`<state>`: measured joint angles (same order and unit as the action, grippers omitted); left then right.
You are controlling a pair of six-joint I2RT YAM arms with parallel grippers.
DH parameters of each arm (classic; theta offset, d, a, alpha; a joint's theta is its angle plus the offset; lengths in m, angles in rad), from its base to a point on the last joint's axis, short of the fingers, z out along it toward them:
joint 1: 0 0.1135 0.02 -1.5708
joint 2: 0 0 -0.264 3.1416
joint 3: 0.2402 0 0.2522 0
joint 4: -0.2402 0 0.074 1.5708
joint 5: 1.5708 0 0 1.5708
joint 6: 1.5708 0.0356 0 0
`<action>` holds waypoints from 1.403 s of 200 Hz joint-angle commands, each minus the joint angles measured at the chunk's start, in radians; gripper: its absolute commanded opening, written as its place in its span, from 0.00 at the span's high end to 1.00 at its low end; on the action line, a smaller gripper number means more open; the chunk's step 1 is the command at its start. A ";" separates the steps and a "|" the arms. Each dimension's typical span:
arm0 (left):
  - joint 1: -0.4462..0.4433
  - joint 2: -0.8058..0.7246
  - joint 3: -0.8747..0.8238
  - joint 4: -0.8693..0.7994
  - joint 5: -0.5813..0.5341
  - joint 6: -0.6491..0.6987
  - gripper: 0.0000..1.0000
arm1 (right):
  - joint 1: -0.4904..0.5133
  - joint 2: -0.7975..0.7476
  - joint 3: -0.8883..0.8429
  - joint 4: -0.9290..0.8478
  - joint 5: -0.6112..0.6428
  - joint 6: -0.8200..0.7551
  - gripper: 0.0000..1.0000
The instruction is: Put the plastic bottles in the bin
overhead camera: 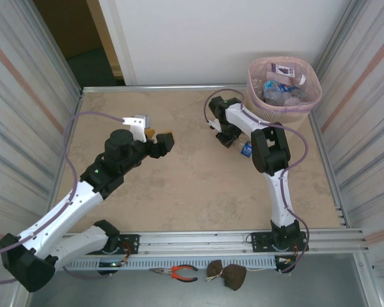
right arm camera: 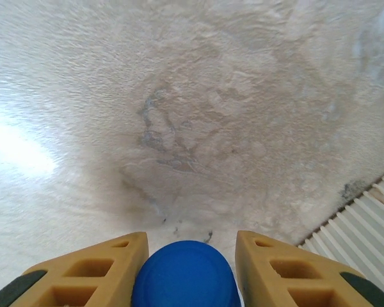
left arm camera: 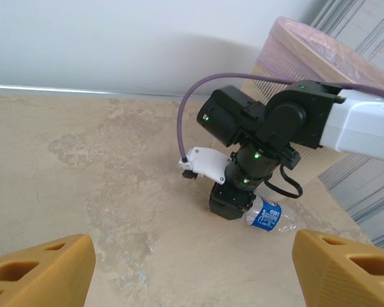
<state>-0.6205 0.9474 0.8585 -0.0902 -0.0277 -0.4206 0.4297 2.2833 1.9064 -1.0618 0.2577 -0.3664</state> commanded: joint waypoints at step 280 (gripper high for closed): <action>0.023 0.046 -0.011 0.109 0.022 -0.044 0.19 | -0.492 -0.801 0.177 0.292 -0.556 0.358 0.70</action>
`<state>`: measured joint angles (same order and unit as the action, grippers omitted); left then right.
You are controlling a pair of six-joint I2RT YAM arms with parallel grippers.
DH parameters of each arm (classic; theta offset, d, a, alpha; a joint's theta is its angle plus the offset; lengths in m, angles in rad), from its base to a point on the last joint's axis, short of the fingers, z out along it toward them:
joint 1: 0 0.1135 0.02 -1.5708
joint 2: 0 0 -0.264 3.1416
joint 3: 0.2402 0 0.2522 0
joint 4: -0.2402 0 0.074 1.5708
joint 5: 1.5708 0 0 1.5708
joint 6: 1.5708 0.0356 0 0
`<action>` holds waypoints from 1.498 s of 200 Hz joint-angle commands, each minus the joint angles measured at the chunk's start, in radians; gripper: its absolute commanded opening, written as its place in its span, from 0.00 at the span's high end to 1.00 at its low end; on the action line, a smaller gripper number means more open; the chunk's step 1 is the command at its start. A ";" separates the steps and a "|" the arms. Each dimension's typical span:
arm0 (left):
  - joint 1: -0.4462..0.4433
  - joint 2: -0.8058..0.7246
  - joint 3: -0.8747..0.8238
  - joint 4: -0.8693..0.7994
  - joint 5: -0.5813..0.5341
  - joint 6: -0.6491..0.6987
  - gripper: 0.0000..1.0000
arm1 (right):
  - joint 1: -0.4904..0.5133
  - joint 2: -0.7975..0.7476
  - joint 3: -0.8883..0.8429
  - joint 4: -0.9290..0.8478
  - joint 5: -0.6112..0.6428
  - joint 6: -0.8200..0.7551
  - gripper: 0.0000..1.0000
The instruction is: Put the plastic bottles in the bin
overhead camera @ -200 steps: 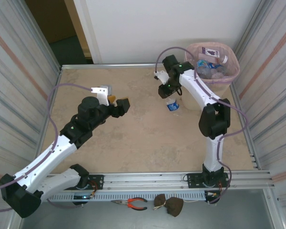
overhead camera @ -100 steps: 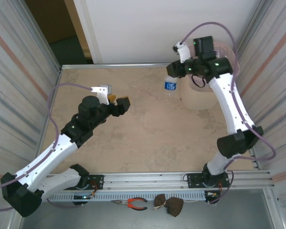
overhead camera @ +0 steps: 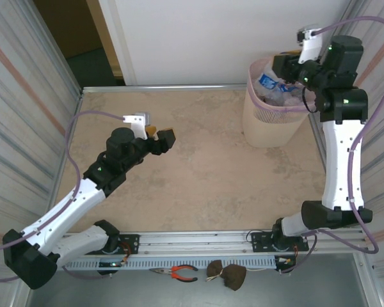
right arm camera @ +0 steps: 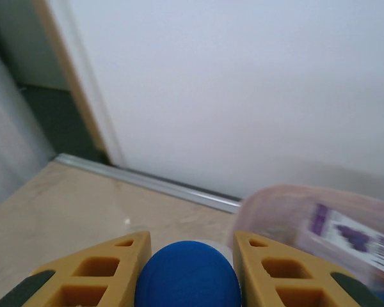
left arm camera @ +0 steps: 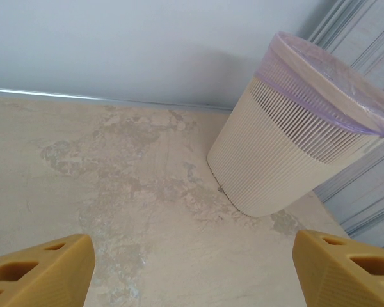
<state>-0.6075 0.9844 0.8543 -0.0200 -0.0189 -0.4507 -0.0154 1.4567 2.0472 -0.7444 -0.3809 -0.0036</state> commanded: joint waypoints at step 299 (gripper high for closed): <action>0.037 0.034 -0.018 0.051 0.051 -0.025 0.18 | -0.071 0.589 0.277 -0.296 0.408 -0.254 0.55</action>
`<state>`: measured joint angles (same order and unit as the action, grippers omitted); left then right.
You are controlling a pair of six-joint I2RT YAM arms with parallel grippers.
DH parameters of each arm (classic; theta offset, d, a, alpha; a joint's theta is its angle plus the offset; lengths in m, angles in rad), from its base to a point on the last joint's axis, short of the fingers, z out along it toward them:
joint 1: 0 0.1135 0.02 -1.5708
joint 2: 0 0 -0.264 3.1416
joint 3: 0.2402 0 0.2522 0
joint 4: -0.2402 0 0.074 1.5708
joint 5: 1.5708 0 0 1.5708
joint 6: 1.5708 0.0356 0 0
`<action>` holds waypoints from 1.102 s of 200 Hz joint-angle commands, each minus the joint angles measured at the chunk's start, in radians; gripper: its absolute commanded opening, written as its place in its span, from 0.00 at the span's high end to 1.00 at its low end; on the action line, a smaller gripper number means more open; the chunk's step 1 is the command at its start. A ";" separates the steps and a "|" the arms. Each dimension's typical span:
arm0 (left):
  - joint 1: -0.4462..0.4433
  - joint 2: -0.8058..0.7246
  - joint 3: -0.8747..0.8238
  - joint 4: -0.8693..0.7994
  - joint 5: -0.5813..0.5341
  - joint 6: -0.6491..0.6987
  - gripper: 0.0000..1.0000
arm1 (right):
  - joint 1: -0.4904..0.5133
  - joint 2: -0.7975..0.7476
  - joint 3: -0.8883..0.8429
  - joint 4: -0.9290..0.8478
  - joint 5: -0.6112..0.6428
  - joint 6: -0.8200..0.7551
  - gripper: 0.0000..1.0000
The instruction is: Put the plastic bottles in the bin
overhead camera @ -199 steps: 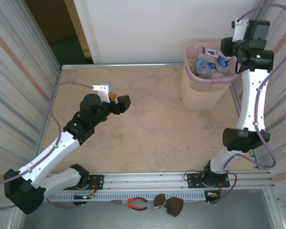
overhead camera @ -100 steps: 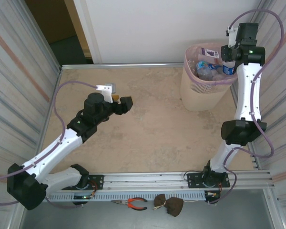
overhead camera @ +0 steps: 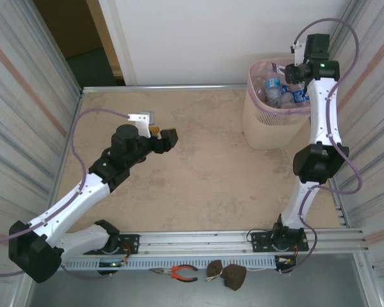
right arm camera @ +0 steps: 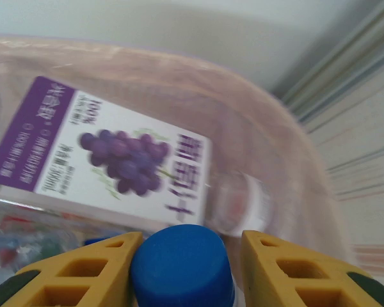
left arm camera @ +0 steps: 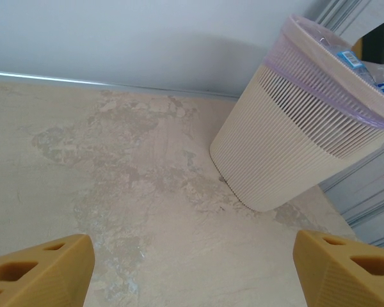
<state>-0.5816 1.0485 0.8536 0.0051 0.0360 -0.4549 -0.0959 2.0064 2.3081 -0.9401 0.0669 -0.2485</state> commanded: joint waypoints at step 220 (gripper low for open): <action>0.154 -0.076 -0.010 -0.213 -0.146 0.224 0.02 | -0.018 -0.757 -0.806 0.266 -0.132 0.204 0.08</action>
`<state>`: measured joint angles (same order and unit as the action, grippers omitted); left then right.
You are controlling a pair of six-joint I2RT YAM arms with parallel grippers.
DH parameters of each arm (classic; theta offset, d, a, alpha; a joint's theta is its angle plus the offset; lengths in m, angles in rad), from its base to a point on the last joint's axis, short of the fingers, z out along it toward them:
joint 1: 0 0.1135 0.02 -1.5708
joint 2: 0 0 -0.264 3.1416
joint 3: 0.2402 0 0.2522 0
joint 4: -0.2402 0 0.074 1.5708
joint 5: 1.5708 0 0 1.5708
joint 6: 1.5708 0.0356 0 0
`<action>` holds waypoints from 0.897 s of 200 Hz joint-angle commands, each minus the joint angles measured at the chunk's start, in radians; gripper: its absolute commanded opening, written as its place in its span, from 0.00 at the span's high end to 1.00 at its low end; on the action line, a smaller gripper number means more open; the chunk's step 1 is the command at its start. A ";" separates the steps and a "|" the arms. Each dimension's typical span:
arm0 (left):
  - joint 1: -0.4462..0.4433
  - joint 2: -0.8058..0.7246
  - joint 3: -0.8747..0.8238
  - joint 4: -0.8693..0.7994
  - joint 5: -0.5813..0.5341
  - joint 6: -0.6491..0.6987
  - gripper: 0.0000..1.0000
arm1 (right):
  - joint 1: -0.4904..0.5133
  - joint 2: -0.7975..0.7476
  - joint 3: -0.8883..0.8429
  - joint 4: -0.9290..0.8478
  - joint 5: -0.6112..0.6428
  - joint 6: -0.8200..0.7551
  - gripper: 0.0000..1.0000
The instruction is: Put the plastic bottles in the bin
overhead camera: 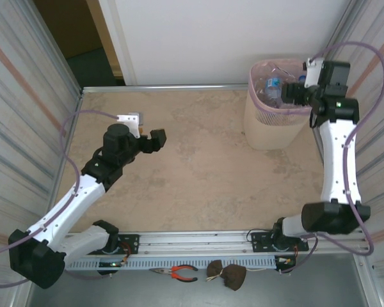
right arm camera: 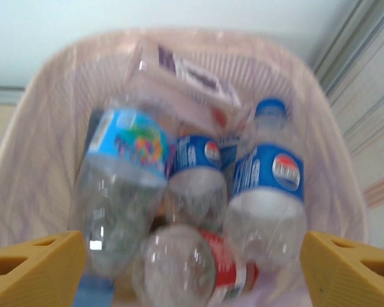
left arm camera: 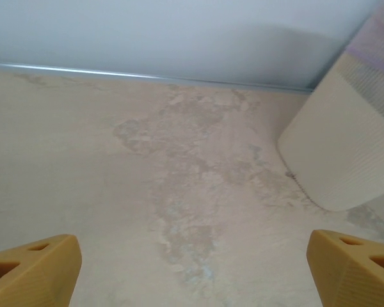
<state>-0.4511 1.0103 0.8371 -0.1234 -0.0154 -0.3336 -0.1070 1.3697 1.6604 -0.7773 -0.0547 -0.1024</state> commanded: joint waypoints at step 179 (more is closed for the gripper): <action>0.261 -0.015 -0.549 0.543 -0.288 0.421 0.01 | -0.022 -0.002 -1.227 1.361 0.072 0.273 0.01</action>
<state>-0.2367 0.9634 0.3706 0.1158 -0.3737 0.0238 -0.1204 1.2831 0.4610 0.2432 -0.0166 0.1158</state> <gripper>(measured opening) 0.986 0.991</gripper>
